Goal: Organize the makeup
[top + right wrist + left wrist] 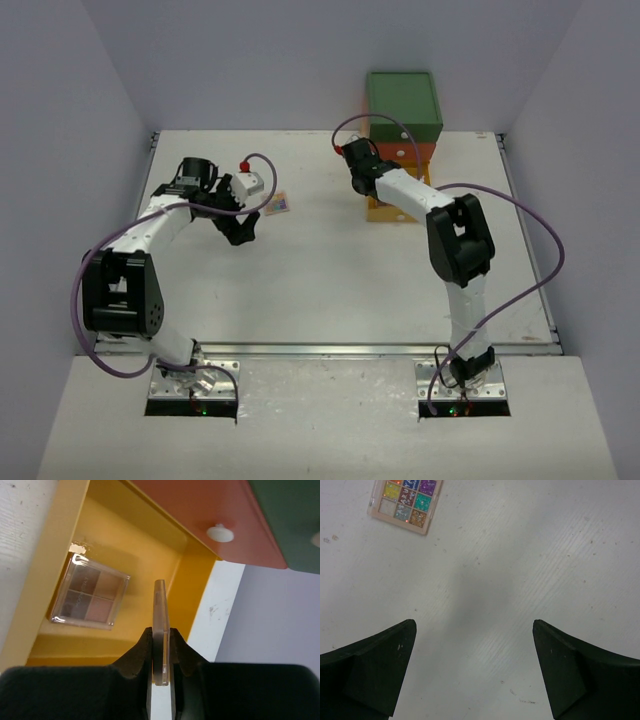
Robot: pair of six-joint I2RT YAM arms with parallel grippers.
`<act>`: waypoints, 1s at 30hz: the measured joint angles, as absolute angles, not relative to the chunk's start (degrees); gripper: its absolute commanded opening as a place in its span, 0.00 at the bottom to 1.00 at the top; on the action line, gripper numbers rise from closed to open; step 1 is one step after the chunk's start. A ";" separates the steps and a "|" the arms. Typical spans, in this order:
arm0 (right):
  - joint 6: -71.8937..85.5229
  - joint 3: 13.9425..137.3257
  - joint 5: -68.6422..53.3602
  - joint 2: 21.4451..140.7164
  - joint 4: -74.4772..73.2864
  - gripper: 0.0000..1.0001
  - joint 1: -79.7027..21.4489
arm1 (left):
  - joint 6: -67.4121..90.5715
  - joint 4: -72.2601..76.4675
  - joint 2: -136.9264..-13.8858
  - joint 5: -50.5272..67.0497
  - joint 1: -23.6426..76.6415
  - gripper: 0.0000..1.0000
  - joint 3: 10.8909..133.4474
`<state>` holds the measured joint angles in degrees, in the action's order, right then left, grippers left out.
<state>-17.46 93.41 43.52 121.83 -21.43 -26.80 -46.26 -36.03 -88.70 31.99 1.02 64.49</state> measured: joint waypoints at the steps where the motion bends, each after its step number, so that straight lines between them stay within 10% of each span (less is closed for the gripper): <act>1: -16.91 93.87 43.36 122.82 -21.68 0.23 -26.62 | -46.19 -35.88 -88.97 31.86 1.02 1.00 64.49; 11: -11.47 96.35 40.46 126.72 -22.93 0.53 -25.61 | -45.23 -35.34 -91.27 29.93 1.02 1.00 64.49; 30: -8.23 91.74 27.81 114.94 -27.40 0.76 -25.58 | -45.96 -31.68 -111.13 26.18 2.22 1.00 83.84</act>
